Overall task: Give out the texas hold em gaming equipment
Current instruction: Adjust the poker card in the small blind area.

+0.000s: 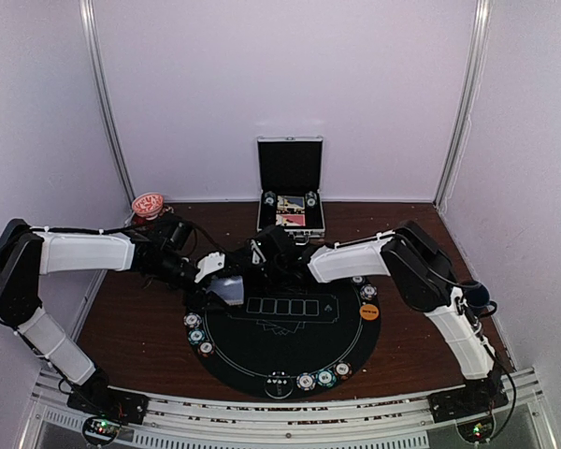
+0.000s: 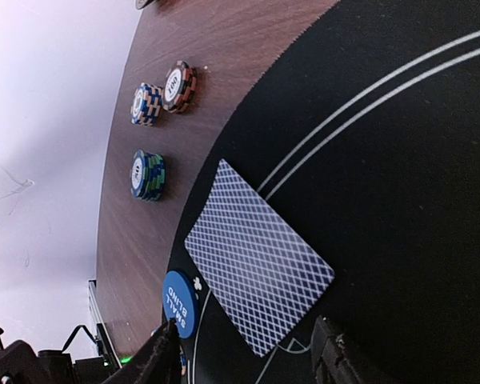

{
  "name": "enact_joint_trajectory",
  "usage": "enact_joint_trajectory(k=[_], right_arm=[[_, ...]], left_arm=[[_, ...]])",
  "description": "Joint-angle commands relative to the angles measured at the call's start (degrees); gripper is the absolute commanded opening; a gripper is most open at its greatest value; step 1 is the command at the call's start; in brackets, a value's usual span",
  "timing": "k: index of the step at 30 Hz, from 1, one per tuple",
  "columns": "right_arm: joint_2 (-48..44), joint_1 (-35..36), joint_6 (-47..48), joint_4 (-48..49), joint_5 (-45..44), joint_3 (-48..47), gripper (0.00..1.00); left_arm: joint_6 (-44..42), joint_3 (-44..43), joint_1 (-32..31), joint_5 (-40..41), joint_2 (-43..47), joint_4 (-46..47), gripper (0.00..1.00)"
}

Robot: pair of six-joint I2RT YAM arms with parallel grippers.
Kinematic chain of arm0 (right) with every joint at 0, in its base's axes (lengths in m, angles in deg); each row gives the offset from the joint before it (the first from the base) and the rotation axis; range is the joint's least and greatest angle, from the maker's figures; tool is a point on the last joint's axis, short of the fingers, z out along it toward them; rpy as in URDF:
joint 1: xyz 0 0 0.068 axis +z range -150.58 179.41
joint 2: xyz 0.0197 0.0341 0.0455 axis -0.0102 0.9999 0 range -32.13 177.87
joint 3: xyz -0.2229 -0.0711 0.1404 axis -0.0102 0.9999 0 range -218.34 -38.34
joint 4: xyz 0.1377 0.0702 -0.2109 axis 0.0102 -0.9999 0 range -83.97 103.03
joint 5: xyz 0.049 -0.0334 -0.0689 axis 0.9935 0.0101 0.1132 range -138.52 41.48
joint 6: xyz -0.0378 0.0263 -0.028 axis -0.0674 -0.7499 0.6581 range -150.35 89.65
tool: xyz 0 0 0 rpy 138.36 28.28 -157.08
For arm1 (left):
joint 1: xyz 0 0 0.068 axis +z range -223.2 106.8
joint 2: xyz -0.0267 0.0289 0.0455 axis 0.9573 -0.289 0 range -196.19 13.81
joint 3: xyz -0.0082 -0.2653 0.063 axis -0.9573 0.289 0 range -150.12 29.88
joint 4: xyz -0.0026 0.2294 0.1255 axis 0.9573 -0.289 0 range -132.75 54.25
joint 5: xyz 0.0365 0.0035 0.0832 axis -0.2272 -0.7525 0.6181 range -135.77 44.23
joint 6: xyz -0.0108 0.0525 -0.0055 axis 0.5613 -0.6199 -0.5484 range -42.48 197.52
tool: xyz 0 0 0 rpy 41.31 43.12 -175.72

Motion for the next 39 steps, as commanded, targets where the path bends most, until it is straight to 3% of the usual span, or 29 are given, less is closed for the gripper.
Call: enact_joint_trajectory(k=[1,12,19,39], right_arm=[[3.77,0.92,-1.32,-0.73,1.38,-2.63,0.57],[11.78,0.89,-2.25,0.85,2.07,-11.76,0.58],[12.78,0.97,-3.83,3.88,3.24,-12.87,0.58],[-16.73,-5.36,0.3,13.15,2.23,18.77,0.59]], left_arm=[[-0.83,0.57,0.54,-1.94,1.92,0.35,0.6],[-1.01,0.5,0.6,-2.04,1.53,0.29,0.6],[-1.16,0.42,0.55,-2.14,1.12,0.28,0.6],[-1.03,0.15,0.53,-1.71,0.47,0.13,0.6]])
